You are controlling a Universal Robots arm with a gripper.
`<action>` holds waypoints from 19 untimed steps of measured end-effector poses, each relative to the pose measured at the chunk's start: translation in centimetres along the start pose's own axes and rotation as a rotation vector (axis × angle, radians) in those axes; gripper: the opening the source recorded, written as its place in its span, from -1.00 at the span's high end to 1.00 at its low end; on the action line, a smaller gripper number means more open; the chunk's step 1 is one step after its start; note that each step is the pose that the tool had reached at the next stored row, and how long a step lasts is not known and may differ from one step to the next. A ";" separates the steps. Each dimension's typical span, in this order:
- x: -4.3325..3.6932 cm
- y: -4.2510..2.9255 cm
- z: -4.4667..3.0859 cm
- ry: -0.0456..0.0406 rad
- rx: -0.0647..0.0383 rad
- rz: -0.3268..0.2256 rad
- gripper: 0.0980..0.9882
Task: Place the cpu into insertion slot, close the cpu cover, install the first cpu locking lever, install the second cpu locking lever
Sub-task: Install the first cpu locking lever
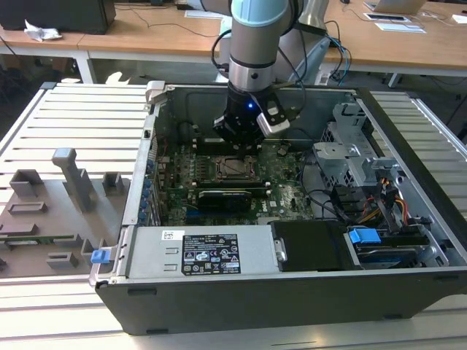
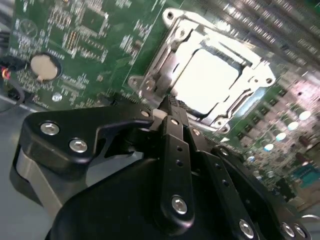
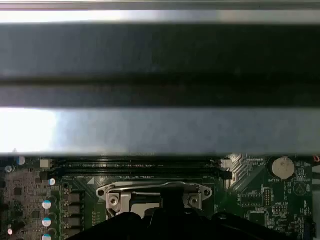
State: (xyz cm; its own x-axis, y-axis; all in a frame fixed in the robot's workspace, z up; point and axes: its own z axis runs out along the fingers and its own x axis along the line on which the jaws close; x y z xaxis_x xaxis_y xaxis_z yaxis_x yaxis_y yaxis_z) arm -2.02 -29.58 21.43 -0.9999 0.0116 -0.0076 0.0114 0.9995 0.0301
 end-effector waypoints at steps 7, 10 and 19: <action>0.08 -2.55 -0.07 0.0000 0.000 0.000 0.98; 0.08 -2.53 -0.85 0.0000 0.001 0.000 0.98; 0.06 -2.47 -2.89 0.0000 0.003 0.000 0.98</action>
State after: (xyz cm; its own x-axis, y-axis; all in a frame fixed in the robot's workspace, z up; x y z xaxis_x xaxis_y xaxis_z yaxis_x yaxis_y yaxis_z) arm -2.12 -32.13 24.25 -0.9999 0.0114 -0.0076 0.0112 0.9996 0.0267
